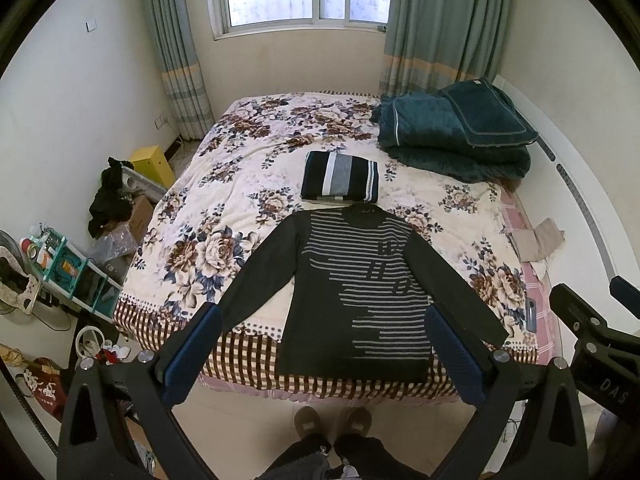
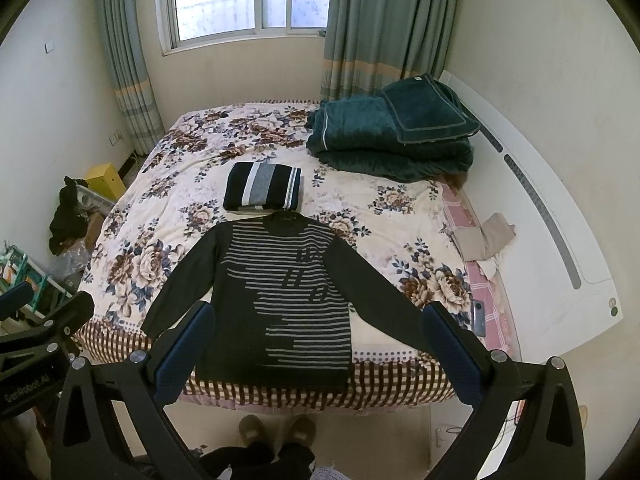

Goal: Fold small clothes

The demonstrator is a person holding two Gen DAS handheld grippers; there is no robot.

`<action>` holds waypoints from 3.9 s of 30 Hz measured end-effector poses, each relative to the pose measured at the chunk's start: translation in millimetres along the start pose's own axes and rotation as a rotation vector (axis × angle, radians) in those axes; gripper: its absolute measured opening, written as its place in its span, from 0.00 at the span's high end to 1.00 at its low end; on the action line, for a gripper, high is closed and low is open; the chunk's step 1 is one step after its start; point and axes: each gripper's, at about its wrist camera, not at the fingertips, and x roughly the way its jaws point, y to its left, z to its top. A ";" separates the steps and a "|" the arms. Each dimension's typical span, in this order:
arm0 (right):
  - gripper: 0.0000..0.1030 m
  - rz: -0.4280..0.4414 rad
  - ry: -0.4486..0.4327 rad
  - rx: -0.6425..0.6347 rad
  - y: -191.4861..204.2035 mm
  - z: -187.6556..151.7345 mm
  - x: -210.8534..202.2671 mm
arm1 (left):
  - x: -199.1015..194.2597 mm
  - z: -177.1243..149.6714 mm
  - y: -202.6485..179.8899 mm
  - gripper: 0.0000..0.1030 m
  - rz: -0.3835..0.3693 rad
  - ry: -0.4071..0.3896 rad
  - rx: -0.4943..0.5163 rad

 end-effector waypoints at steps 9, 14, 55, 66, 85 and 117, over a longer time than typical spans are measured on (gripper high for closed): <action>0.00 0.001 -0.002 0.000 3.4 13.8 -12.6 | -3.9 6.0 -0.7 0.00 0.000 -0.012 0.006; 0.00 0.000 -0.005 0.000 4.5 18.8 -16.5 | -6.1 8.9 -1.2 0.00 -0.001 -0.017 0.006; 0.00 0.011 -0.002 0.050 0.5 32.4 -11.2 | 22.0 23.2 2.2 0.00 0.037 -0.106 0.047; 0.00 -0.182 0.196 0.427 -151.2 -7.2 134.7 | 193.1 10.8 -5.0 0.00 0.150 -0.037 0.092; 0.06 -0.067 0.675 0.969 -510.1 -277.2 631.8 | 521.4 -89.4 -99.3 0.00 0.396 0.403 0.059; 0.94 0.180 0.332 0.966 -464.0 -32.1 606.1 | 597.7 -100.4 -37.2 0.00 0.340 0.365 -0.152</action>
